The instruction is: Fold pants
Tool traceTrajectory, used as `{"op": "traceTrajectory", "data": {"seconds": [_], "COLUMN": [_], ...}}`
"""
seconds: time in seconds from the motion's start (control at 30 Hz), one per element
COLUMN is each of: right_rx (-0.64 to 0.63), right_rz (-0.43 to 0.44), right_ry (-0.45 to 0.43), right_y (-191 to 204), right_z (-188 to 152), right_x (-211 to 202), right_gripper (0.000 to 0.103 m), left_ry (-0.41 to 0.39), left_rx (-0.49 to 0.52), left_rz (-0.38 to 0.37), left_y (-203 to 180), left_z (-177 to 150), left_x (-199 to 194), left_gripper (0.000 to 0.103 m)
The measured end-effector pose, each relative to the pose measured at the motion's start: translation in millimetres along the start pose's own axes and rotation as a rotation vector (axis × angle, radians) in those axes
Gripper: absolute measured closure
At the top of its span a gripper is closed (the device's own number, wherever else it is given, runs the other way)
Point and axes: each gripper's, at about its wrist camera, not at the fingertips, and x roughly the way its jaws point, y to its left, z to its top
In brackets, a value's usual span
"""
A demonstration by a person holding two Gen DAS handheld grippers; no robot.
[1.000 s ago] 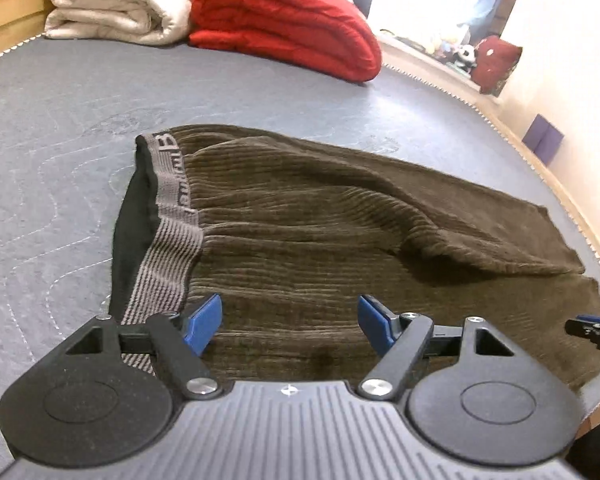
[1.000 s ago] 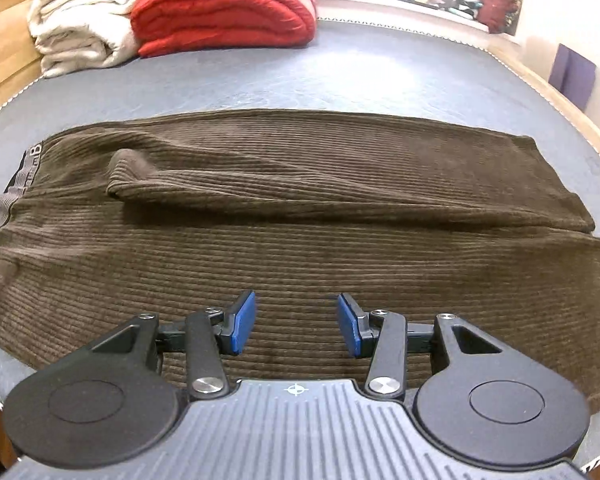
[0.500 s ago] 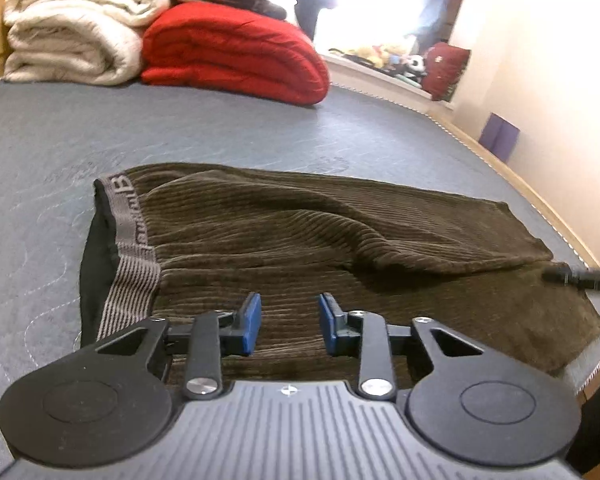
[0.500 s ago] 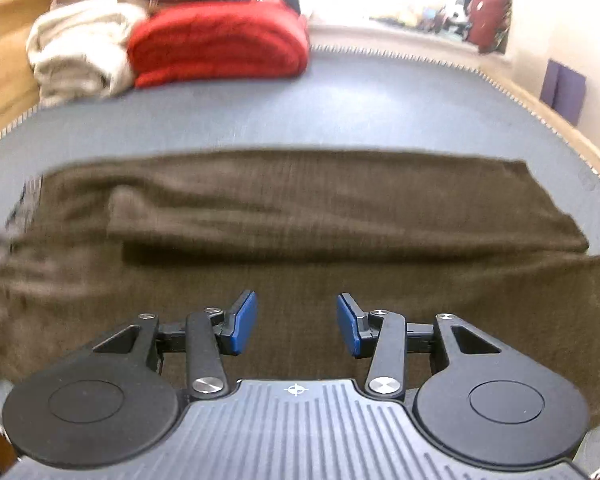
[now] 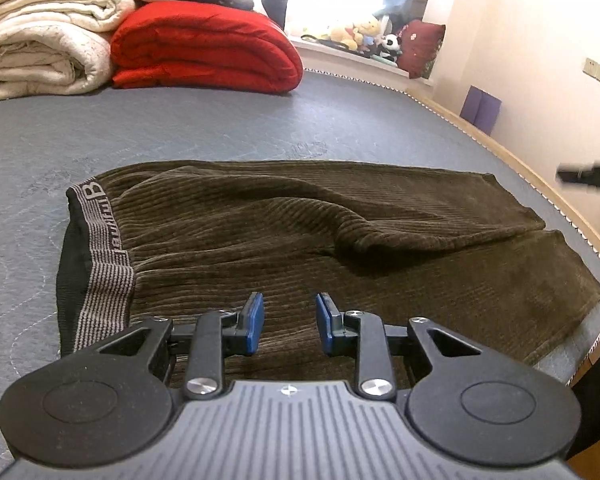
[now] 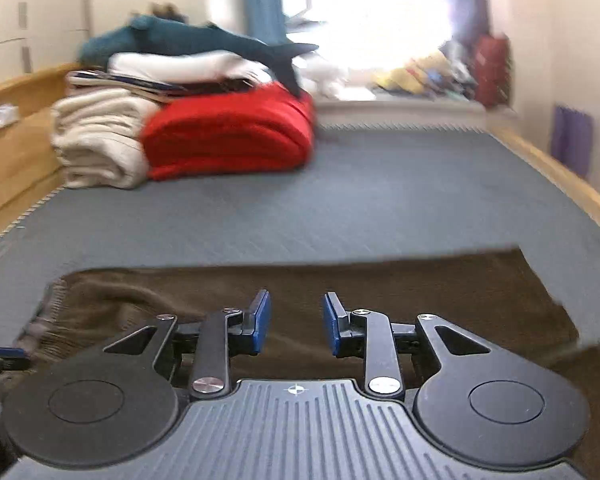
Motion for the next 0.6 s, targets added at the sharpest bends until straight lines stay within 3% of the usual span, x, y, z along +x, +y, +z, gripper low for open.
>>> {"op": "traceTrajectory", "data": {"seconds": [0.07, 0.2, 0.27, 0.43, 0.6], "right_rx": [0.071, 0.154, 0.151, 0.134, 0.084], "right_rz": [-0.023, 0.017, 0.018, 0.058, 0.066], "right_ry": [0.094, 0.005, 0.015, 0.062, 0.055], "right_y": [-10, -14, -16, -19, -21], "right_z": [-6, 7, 8, 15, 26], "right_x": [14, 2, 4, 15, 9], "right_gripper": [0.072, 0.072, 0.072, 0.072, 0.07], "left_ry": [-0.007, -0.016, -0.015, -0.071, -0.061], "left_rx": [-0.038, -0.083, -0.086, -0.151, -0.075], "left_rz": [-0.003, 0.021, 0.06, 0.133, 0.186], "left_y": [3, 11, 15, 37, 55], "left_z": [2, 16, 29, 82, 139], "left_x": [4, 20, 33, 71, 129], "left_gripper": [0.071, 0.071, 0.071, 0.071, 0.07]}}
